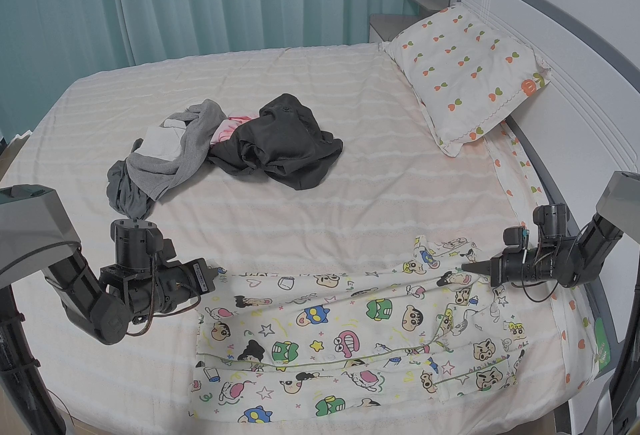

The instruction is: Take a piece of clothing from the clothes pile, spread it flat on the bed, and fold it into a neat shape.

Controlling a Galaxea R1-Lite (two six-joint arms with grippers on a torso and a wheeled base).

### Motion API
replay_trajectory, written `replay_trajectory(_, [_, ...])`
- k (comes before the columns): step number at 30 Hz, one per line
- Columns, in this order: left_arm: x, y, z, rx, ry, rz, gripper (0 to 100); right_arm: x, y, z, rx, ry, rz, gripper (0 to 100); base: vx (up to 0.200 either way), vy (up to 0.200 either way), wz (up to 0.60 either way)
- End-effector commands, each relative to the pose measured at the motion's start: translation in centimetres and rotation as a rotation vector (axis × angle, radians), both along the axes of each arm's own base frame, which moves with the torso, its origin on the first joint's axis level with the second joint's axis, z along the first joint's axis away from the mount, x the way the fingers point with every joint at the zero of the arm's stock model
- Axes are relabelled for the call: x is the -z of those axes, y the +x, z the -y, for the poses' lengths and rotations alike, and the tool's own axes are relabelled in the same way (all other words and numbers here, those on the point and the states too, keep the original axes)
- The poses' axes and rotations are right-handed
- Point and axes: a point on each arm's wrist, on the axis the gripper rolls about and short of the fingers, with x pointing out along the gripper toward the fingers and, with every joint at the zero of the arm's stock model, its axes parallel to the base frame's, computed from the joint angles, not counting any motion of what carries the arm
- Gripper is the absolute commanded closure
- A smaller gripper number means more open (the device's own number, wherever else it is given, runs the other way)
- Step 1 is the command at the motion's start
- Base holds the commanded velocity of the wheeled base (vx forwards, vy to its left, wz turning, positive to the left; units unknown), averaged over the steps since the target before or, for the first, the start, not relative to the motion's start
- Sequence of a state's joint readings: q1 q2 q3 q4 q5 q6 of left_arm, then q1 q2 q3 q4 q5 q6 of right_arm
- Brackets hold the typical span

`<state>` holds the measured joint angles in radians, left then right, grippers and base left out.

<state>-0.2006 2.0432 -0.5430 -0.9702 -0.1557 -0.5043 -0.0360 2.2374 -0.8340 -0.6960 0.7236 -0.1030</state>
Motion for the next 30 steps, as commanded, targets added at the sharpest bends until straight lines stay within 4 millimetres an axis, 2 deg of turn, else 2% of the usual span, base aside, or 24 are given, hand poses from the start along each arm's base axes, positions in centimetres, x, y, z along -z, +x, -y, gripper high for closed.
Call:
replay_trajectory(1, [0.5, -1.3, -0.2, 0.005, 0.003, -0.024, 100, 0.8, -1.7, -0.1, -0.001, -0.011, -0.027, 100, 0.000, 0.000, 0.00])
replay_trajectory(6, [1.3, -2.4, -0.4, 0.007, 0.010, -0.058, 100, 1.7, -3.4, -0.1, -0.017, -0.054, -0.044, 100, 0.000, 0.000, 0.00])
replay_trajectory(18, [2.2, -4.1, -0.3, 0.025, 0.017, -0.091, 100, 2.6, -5.7, 0.0, -0.035, -0.079, -0.035, 100, 0.000, 0.000, 0.00])
replay_trajectory(30, [3.4, -4.8, -0.4, 0.027, 0.018, -0.136, 100, 3.3, -7.3, -0.2, -0.037, -0.074, -0.051, 100, 0.000, 0.000, 0.00])
